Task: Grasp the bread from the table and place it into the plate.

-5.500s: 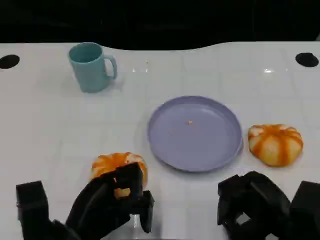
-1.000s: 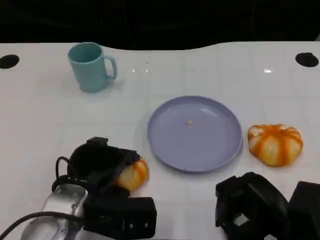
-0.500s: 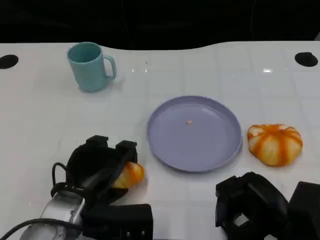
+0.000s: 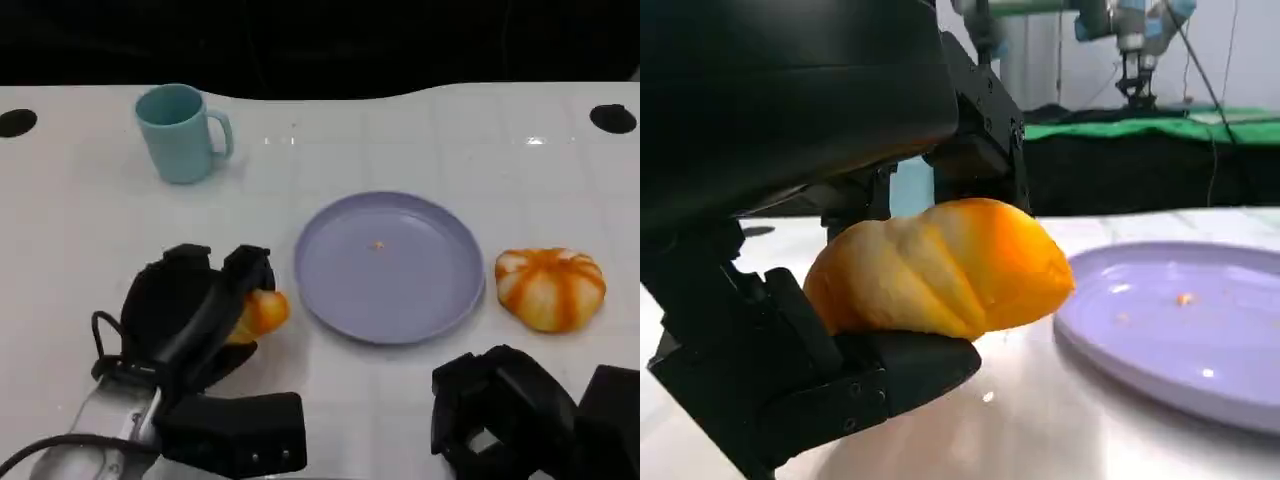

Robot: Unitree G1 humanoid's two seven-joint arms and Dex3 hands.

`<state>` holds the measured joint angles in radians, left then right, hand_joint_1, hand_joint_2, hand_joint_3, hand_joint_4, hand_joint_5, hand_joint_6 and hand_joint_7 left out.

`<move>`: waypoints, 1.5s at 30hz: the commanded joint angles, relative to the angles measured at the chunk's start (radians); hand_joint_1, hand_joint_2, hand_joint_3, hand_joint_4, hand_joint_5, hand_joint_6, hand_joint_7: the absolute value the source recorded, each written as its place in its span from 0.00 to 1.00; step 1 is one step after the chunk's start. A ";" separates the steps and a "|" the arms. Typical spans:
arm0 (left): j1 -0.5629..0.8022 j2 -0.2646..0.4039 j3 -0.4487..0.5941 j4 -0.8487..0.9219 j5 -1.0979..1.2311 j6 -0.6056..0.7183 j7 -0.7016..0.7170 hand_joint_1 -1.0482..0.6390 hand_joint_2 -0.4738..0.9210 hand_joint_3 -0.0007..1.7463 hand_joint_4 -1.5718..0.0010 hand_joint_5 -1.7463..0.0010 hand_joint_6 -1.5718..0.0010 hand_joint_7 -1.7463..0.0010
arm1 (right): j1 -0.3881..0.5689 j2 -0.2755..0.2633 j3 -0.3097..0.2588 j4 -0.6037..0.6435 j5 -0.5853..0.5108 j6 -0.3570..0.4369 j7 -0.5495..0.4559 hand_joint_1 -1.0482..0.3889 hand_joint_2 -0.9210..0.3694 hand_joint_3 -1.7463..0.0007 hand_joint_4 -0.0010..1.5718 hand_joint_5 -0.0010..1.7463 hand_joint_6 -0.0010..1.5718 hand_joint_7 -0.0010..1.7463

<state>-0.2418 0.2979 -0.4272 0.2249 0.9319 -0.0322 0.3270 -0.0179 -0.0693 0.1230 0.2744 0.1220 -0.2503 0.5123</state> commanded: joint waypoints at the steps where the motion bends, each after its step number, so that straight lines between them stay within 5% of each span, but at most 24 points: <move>1: 0.021 0.035 0.028 -0.084 0.008 0.000 0.020 0.48 0.57 0.88 0.39 0.00 0.53 0.00 | 0.007 -0.008 -0.001 -0.004 0.010 0.001 0.006 0.00 0.60 0.32 0.98 0.72 1.00 0.55; 8: -0.006 0.031 0.053 -0.137 0.003 -0.028 0.036 0.47 0.56 0.86 0.39 0.00 0.54 0.00 | 0.005 -0.007 -0.001 0.000 0.007 -0.004 0.002 0.00 0.60 0.32 0.99 0.72 1.00 0.55; 10: -0.036 0.026 0.051 -0.125 0.005 -0.041 0.037 0.45 0.58 0.75 0.39 0.00 0.55 0.00 | 0.005 -0.005 -0.002 0.005 0.012 -0.007 0.007 0.00 0.60 0.32 0.99 0.72 1.00 0.55; 14: -0.099 0.008 0.035 -0.071 0.005 -0.079 0.055 0.44 0.55 0.69 0.40 0.00 0.55 0.00 | 0.008 -0.001 -0.002 0.004 0.009 -0.005 0.001 0.00 0.60 0.33 0.99 0.72 1.00 0.55; 20: -0.174 -0.041 0.012 0.009 -0.008 -0.114 0.058 0.43 0.50 0.78 0.38 0.00 0.54 0.00 | 0.007 0.001 -0.002 0.008 0.009 -0.008 0.001 0.00 0.61 0.33 1.00 0.72 1.00 0.55; 45: -0.452 -0.268 -0.108 0.508 -0.049 -0.209 0.191 0.45 0.47 0.86 0.34 0.00 0.47 0.00 | 0.010 0.002 -0.004 0.009 0.018 0.006 0.012 0.00 0.61 0.33 1.00 0.71 1.00 0.54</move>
<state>-0.6569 0.0365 -0.5275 0.6897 0.8966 -0.2362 0.4943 -0.0152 -0.0592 0.1211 0.2942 0.1325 -0.2517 0.5231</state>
